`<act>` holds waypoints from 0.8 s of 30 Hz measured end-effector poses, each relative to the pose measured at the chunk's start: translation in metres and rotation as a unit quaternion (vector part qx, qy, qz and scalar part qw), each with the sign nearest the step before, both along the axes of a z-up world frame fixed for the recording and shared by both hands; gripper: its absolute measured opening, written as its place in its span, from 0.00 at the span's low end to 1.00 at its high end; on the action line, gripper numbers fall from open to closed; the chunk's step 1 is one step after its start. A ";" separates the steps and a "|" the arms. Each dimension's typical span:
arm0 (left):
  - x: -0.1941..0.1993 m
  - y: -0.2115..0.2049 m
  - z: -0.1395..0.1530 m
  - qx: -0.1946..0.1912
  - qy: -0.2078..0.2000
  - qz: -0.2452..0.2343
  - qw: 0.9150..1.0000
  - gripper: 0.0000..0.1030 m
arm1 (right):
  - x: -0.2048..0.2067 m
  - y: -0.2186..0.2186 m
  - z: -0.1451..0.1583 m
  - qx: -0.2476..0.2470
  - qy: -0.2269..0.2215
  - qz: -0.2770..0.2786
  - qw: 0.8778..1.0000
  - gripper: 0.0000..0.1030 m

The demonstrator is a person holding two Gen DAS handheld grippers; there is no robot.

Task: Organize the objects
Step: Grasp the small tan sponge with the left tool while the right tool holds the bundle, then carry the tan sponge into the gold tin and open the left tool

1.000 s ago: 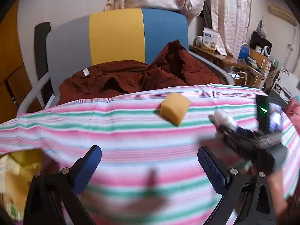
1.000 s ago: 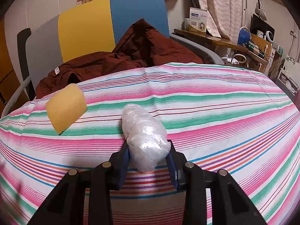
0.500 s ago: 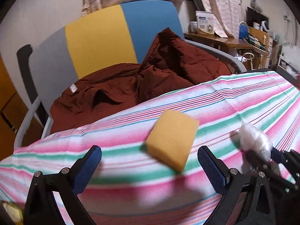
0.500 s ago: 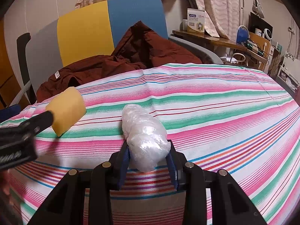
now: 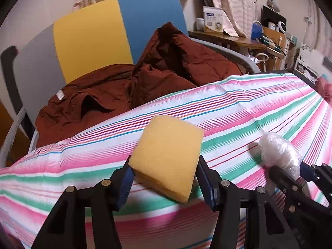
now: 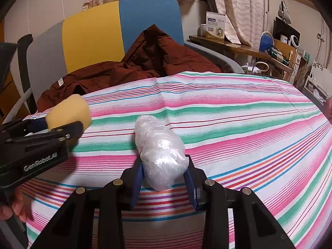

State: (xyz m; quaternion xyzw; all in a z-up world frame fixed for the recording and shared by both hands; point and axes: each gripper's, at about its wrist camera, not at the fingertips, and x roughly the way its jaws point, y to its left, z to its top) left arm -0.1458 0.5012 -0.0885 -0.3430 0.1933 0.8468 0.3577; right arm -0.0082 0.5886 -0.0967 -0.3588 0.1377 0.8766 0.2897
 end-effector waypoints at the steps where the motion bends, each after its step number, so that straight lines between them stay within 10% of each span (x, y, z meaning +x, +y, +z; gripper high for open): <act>1: 0.003 -0.005 0.002 0.003 0.007 0.010 1.000 0.55 | 0.001 0.001 0.000 0.000 0.001 -0.003 1.000 0.36; 24: 0.098 -0.184 0.050 0.100 0.036 0.145 0.984 0.54 | 0.009 -0.031 0.026 0.091 0.042 0.024 0.995 0.35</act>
